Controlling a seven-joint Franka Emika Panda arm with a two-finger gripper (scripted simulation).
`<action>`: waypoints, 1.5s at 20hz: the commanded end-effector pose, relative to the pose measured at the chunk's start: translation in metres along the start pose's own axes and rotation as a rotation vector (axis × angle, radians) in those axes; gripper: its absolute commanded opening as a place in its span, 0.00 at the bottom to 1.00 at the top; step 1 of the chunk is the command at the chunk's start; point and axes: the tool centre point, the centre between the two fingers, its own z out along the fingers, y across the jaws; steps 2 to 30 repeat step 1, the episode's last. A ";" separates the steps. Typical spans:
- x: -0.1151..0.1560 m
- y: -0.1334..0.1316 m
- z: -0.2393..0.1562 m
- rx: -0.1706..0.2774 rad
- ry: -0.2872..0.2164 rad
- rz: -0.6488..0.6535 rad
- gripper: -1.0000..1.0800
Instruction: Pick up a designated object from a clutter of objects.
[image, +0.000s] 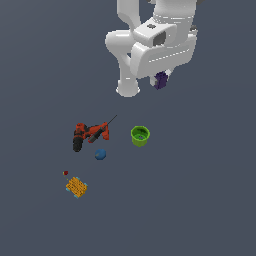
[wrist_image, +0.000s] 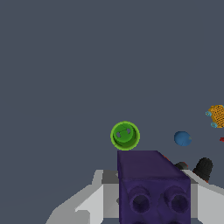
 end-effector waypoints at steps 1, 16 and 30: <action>0.001 -0.002 -0.002 0.000 -0.001 0.001 0.00; 0.001 -0.002 -0.002 0.000 -0.001 0.001 0.00; 0.001 -0.002 -0.002 0.000 -0.001 0.001 0.00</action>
